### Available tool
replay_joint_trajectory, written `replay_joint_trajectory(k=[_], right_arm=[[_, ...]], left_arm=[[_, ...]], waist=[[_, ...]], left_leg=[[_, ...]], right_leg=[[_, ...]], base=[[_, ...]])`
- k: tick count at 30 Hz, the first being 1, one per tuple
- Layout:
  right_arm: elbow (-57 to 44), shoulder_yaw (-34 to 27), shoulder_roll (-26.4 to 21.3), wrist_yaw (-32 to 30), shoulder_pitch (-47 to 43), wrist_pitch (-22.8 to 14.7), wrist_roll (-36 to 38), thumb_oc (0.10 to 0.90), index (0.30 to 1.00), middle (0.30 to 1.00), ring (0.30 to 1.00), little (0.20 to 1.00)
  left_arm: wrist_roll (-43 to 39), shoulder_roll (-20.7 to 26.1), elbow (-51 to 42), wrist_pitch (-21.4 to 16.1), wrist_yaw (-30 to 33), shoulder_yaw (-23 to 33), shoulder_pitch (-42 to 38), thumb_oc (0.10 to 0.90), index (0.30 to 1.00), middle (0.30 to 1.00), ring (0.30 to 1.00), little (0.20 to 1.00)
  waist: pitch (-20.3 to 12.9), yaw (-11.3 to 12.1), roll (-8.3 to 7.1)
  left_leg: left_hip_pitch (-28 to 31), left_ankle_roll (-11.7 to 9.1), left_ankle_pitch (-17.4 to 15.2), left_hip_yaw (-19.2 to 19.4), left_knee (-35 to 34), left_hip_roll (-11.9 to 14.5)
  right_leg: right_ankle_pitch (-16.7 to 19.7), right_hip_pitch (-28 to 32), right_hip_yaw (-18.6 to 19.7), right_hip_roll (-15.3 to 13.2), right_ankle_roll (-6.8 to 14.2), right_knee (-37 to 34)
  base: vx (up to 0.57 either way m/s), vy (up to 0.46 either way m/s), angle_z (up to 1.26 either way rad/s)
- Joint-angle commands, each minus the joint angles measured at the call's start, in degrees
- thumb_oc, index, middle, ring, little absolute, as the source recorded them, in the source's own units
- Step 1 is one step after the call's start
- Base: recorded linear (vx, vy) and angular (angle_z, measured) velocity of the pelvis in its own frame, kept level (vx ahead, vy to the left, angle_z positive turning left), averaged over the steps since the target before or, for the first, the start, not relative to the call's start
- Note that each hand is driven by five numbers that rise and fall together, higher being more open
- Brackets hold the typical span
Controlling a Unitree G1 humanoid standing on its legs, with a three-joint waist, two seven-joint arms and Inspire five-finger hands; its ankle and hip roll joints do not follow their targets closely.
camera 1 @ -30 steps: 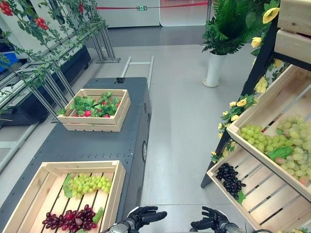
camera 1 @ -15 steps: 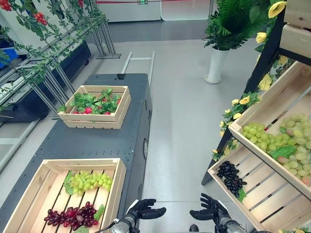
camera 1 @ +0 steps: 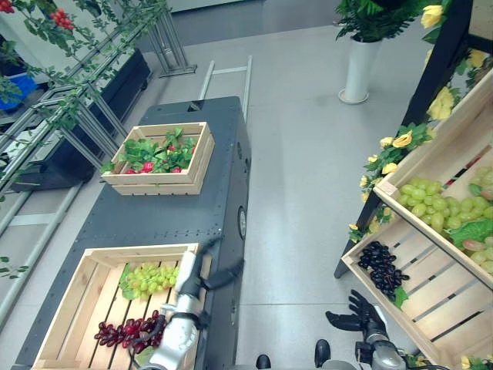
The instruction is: Pick up the fruits from the basket on one side to the basket on the other side
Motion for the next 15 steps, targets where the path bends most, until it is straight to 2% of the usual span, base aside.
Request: replay_joint_trajectory(k=[1, 3, 4, 6, 9, 12, 13, 15], right_arm=[[0.6, -0.1, 0.9, 5.7, -3.5, -4.1, 4.3, 0.800, 0.900, 0.900, 0.900, 0.900], [2.5, 0.2, 0.5, 7.3, -4.2, -4.7, 6.2, 0.800, 0.900, 0.900, 0.900, 0.900], [2.9, 0.4, 0.2, 8.5, -4.6, -4.7, 6.9, 0.800, 0.900, 0.900, 0.900, 0.900], [3.6, 1.3, -0.8, 9.8, -6.2, -5.1, 8.0, 0.800, 0.900, 0.900, 0.900, 0.900], [5.0, 2.3, -2.3, 10.1, -8.9, -5.0, 9.7, 0.800, 0.900, 0.900, 0.900, 0.900], [5.7, 2.5, -2.8, 12.1, -10.0, -4.2, 11.3, 0.800, 0.900, 0.900, 0.900, 0.900], [5.8, 3.3, -3.0, 13.1, -10.9, -4.0, 11.7, 0.800, 0.900, 0.900, 0.900, 0.900], [5.8, 3.7, -3.5, 13.0, -11.7, -3.8, 11.9, 0.800, 0.900, 0.900, 0.900, 0.900]], left_arm=[[6.7, 8.5, -0.7, -5.1, 12.0, 5.1, -4.5, 0.800, 0.900, 0.900, 0.900, 0.900], [13.1, 12.1, 0.5, 0.7, 18.1, 7.4, -5.4, 0.800, 0.900, 0.900, 0.900, 0.900], [13.0, 13.8, 1.5, 1.6, 18.6, 7.9, -6.2, 0.800, 0.900, 0.900, 0.900, 0.900], [12.8, 17.4, 3.0, 6.1, 20.8, 8.2, -8.7, 0.800, 0.900, 0.900, 0.900, 0.900], [9.5, 20.8, 7.2, 9.3, 23.6, 8.7, -12.1, 0.800, 0.900, 0.900, 0.900, 0.900], [6.1, 22.5, 11.0, 10.7, 21.6, 9.3, -14.7, 0.800, 0.900, 0.900, 0.900, 0.900], [8.9, 23.1, 12.7, 12.4, 20.8, 8.4, -16.2, 0.800, 0.900, 0.900, 0.900, 0.900], [11.1, 23.7, 13.1, 13.7, 20.7, 7.2, -16.8, 0.800, 0.900, 0.900, 0.900, 0.900]], waist=[[-0.2, 2.1, -3.80], [0.3, 3.1, -3.86], [0.7, 3.3, -3.78], [3.1, 3.8, -3.67], [6.5, 4.2, -3.99], [8.4, 4.4, -4.70], [10.0, 4.6, -5.48], [11.0, 4.7, -5.84]], left_leg=[[-4.1, 2.7, -1.0, -0.6, 0.1, -6.8], [-5.2, 2.4, 0.0, -1.3, 0.3, -6.7], [-6.1, 2.4, 0.1, -1.7, 1.2, -6.6], [-9.0, 2.4, 0.1, -2.1, 4.5, -6.3], [-12.3, 2.0, 0.3, -2.2, 7.5, -5.9], [-13.9, 1.9, -0.3, -1.4, 9.7, -5.6], [-15.9, 1.8, -0.8, -0.9, 12.0, -5.5], [-17.6, 1.6, -1.1, -0.1, 14.1, -5.3]], right_leg=[[-5.8, 2.8, -1.6, 0.1, -1.5, 0.4], [-6.4, 1.8, -3.2, -0.1, -1.9, 2.0], [-7.2, 0.8, -3.9, -0.4, -2.2, 3.9], [-9.2, -2.8, -5.2, -0.8, -2.9, 9.9], [-10.5, -6.1, -6.2, -0.8, -3.6, 14.2], [-11.1, -7.1, -7.0, -0.7, -3.9, 15.3], [-11.3, -8.4, -7.5, -0.7, -4.2, 16.5], [-11.5, -9.4, -8.2, -0.9, -4.4, 17.6]], base=[[0.04, 0.018, 0.13], [0.02, 0.025, 0.24], [-0.05, 0.034, 0.29], [-0.18, 0.042, 0.25], [-0.21, -0.003, 0.26], [-0.12, -0.017, 0.11], [-0.18, -0.003, 0.02], [-0.15, 0.037, 0.08]])
